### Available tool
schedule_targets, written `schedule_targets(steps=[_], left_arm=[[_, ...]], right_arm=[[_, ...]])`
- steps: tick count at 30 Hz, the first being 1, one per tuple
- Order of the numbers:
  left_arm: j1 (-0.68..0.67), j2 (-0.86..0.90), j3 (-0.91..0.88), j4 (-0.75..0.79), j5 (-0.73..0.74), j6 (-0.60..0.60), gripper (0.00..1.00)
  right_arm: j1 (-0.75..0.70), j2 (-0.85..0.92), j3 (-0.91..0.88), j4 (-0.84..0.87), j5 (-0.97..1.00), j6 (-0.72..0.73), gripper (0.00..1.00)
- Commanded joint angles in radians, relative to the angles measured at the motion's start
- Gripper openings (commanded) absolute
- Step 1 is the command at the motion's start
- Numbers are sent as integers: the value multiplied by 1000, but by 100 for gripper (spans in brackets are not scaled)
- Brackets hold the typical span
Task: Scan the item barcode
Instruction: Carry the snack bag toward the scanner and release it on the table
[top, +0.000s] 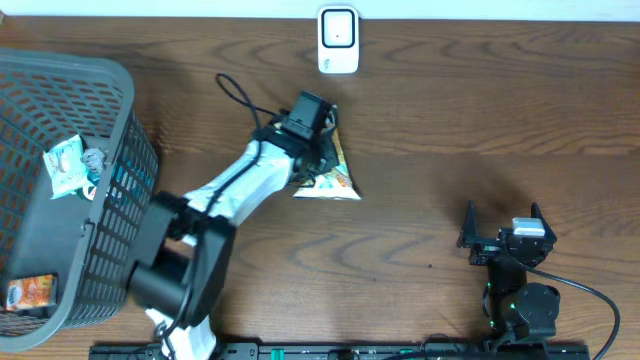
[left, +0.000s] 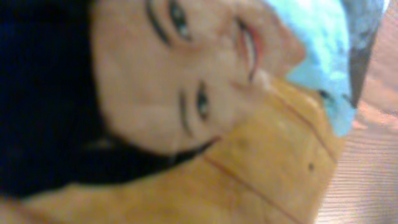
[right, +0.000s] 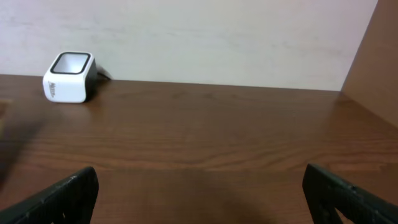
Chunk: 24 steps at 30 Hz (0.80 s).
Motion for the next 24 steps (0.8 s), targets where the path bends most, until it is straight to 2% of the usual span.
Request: schedule_targets(steps=[1, 2, 6, 7, 9, 10, 12, 14, 16, 20, 24], left_arm=[[-57, 45, 11, 80, 54, -55, 8], [-69, 51, 11, 87, 53, -92, 8], [-122, 60, 11, 99, 27, -364, 11], [-134, 60, 11, 112, 27, -406, 25], [-166, 59, 11, 146, 28, -463, 75], [-174, 56, 12, 158, 28, -463, 88], [-180, 17, 31, 158, 28, -447, 95], [-163, -38, 62, 125, 27, -393, 98], [-126, -124, 115, 44, 18, -293, 99], [-16, -299, 255, -242, -129, -166, 100], [140, -452, 350, -406, -257, -123, 100]], right_arm=[[6, -6, -1, -3, -2, -9, 99], [6, -6, -1, -3, -2, -9, 99], [6, -6, -1, -3, -2, -9, 99], [6, -6, -1, -3, -2, -9, 99], [6, -6, -1, -3, -2, -9, 99], [6, -6, -1, -3, -2, -9, 99], [6, -6, -1, -3, -2, -9, 99], [6, -6, -1, -3, -2, -9, 99], [6, -6, -1, -3, -2, -9, 99], [6, -6, -1, -3, -2, -9, 99], [6, -6, -1, -3, -2, -9, 99]])
